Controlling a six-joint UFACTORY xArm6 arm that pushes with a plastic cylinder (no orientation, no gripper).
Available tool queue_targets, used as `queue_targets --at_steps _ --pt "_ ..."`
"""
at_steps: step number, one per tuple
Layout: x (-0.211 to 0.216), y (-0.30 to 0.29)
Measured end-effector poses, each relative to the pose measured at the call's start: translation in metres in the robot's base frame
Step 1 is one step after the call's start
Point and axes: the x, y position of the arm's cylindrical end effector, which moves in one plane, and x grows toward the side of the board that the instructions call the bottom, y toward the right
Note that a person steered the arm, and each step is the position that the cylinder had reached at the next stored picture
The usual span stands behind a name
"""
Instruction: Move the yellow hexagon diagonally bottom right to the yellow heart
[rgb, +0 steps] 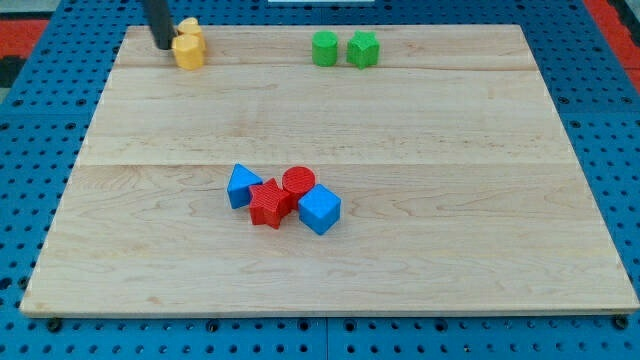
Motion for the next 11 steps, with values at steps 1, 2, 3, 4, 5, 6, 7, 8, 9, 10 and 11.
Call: queue_targets --at_steps 1,2,3,4,5,6,7,8,9,10,11 --pt "0.009 0.016" --pt "0.04 -0.003" --pt "0.042 0.045" --pt "0.043 0.078" --pt "0.042 0.087" --pt "0.048 0.079" --pt "0.033 0.032" --pt "-0.012 0.081" --pt "-0.039 0.093" --pt "-0.031 0.034" --pt "-0.023 -0.03"
